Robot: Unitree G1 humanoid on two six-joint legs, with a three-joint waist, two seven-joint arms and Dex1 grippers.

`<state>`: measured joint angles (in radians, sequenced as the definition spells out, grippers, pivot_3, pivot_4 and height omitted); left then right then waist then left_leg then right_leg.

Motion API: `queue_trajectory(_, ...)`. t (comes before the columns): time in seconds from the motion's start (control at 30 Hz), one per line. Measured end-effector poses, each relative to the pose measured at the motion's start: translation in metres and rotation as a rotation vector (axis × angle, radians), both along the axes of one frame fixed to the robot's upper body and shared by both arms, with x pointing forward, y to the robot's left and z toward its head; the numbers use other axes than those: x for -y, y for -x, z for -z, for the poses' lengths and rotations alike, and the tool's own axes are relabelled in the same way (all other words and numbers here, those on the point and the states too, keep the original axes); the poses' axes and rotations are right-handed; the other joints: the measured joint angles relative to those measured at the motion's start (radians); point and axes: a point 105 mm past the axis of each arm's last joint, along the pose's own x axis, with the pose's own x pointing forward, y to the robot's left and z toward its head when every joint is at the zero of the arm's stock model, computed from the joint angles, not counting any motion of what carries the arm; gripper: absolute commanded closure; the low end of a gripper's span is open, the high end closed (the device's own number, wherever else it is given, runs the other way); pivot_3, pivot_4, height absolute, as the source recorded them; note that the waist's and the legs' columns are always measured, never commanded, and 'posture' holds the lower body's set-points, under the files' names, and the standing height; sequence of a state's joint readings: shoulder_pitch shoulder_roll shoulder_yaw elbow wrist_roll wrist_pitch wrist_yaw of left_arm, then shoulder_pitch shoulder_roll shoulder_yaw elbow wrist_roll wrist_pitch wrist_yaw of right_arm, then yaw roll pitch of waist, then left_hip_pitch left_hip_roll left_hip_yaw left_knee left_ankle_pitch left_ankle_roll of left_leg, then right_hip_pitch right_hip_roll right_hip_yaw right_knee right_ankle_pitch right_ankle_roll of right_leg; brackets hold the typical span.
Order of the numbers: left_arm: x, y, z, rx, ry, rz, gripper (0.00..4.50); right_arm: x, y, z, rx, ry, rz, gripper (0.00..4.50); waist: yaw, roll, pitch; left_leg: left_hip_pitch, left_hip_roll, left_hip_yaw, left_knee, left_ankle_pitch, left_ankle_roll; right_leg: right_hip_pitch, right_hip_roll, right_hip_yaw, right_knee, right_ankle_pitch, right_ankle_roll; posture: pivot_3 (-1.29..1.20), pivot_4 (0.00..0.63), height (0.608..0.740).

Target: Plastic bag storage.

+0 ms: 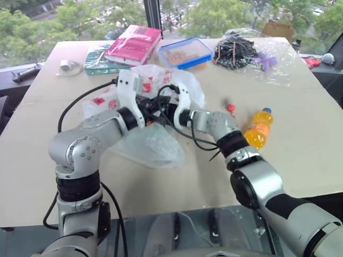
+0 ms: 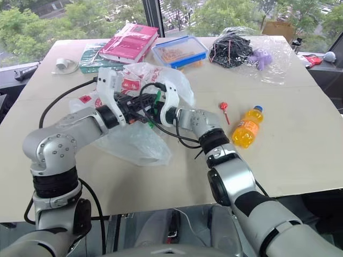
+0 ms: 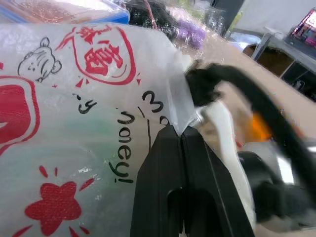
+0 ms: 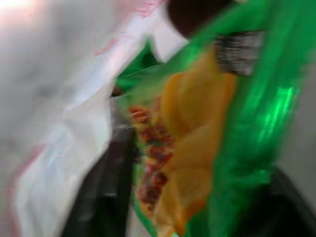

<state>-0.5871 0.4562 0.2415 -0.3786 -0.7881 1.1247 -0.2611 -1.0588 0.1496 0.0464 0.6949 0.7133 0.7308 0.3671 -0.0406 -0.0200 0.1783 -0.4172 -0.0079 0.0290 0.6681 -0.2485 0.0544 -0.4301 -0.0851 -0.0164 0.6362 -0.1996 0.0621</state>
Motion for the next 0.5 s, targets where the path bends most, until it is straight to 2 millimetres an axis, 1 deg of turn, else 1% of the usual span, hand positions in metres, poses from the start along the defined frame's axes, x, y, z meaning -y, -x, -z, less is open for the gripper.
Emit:
queue_trajectory(0.07,-0.001,-0.003,-0.002,0.003,0.018,-0.005,4.5,0.007,0.01,-0.001,0.066,0.011,-0.022,0.03,0.004,-0.001,0.0,0.0,0.0,0.0,0.0,0.0,0.0,0.0,0.0,-0.001,0.0,0.0,0.0,0.0,0.15,0.74)
queue_trajectory(0.13,-0.005,-0.008,0.003,-0.02,0.027,-0.021,4.5,0.023,0.017,0.004,0.089,0.03,-0.027,0.03,0.009,-0.001,0.0,-0.001,-0.001,0.0,0.001,0.0,0.0,0.0,-0.001,0.0,0.0,0.0,0.0,0.0,0.15,0.74)
queue_trajectory(0.17,-0.008,-0.012,0.008,-0.044,0.032,-0.036,4.5,0.03,0.021,0.003,0.106,0.044,-0.031,0.03,0.008,-0.001,0.0,-0.001,-0.001,0.0,0.001,0.0,0.0,0.0,-0.001,0.0,0.0,0.0,0.0,0.0,0.15,0.74)
queue_trajectory(0.23,-0.008,-0.017,0.01,-0.054,0.041,-0.041,4.5,0.042,0.027,-0.005,0.173,0.089,-0.032,0.03,0.008,-0.001,0.0,-0.001,-0.001,0.0,0.001,0.0,0.0,-0.001,-0.001,0.0,0.002,0.0,0.0,0.0,0.15,0.74)
queue_trajectory(0.33,-0.005,-0.021,0.006,-0.04,0.052,-0.037,4.5,0.058,0.033,-0.017,0.27,0.146,-0.009,0.03,0.009,-0.001,0.0,-0.001,-0.001,0.0,0.001,0.0,0.0,-0.001,-0.001,0.0,0.002,0.0,0.0,0.0,0.15,0.74)
queue_trajectory(0.4,-0.003,-0.024,0.006,-0.041,0.059,-0.032,4.5,0.065,0.037,-0.021,0.302,0.172,0.015,0.03,0.007,-0.001,0.0,-0.001,-0.001,0.001,0.001,0.0,0.0,-0.001,-0.001,0.0,0.002,0.0,0.0,0.0,0.15,0.74)
queue_trajectory(0.5,-0.002,-0.026,0.005,-0.04,0.06,-0.03,4.5,0.083,0.04,-0.025,0.345,0.224,0.08,0.03,0.007,-0.001,0.0,-0.001,-0.001,0.001,0.001,0.0,0.0,-0.001,-0.001,0.001,0.002,0.0,0.0,0.0,0.15,0.74)
